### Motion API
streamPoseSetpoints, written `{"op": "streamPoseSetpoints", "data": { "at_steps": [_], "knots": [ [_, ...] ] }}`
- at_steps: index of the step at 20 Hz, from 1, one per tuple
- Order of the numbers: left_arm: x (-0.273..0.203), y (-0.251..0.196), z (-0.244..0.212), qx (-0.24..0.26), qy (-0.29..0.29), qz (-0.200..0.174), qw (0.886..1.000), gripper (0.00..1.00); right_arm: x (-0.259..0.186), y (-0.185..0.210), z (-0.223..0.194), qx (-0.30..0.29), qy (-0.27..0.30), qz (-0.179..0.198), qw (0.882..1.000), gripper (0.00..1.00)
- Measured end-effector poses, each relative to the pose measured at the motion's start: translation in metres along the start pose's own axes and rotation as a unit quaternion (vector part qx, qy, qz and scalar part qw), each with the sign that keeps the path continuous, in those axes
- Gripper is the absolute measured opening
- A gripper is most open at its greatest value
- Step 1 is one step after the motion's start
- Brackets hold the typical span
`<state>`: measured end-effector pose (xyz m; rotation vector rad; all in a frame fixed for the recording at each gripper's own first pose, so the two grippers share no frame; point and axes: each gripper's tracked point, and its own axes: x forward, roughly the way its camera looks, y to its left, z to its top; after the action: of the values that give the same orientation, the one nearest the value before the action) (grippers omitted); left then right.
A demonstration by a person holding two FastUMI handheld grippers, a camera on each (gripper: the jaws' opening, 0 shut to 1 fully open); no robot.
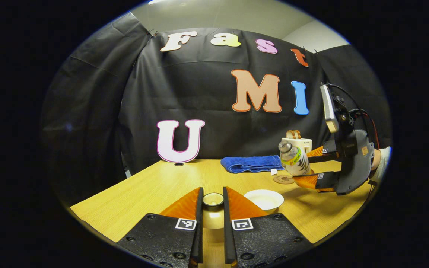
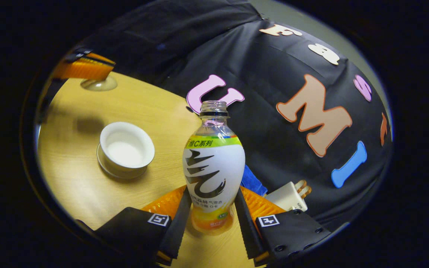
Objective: Open the teacup lid with one hand, grasp the water bottle and pour water into the teacup with the other hand; after pouring, place the water bottle on the coaster and then close the teacup lid.
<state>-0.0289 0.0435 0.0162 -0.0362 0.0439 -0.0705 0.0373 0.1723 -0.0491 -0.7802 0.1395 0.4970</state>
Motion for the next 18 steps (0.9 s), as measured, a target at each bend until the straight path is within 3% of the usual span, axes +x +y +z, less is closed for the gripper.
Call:
{"op": "streamPoseSetpoints", "data": {
  "at_steps": [3, 7, 12, 18],
  "knots": [
    [0.002, -0.004, 0.000, 0.005, 0.002, -0.003, 1.000, 0.20, -0.004, -0.011, 0.002, 0.086, -0.017, -0.023, 0.996, 0.70],
    [0.000, -0.011, -0.003, 0.009, 0.008, -0.010, 1.000, 0.20, 0.022, -0.040, -0.012, 0.168, -0.011, -0.038, 0.985, 0.70],
    [0.001, -0.013, -0.006, 0.007, 0.012, -0.012, 1.000, 0.20, 0.052, -0.066, -0.019, 0.282, -0.034, -0.057, 0.957, 0.72],
    [-0.001, -0.010, -0.007, 0.012, 0.016, -0.006, 1.000, 0.20, 0.084, -0.076, -0.033, 0.339, -0.040, -0.070, 0.937, 0.71]
  ]
}}
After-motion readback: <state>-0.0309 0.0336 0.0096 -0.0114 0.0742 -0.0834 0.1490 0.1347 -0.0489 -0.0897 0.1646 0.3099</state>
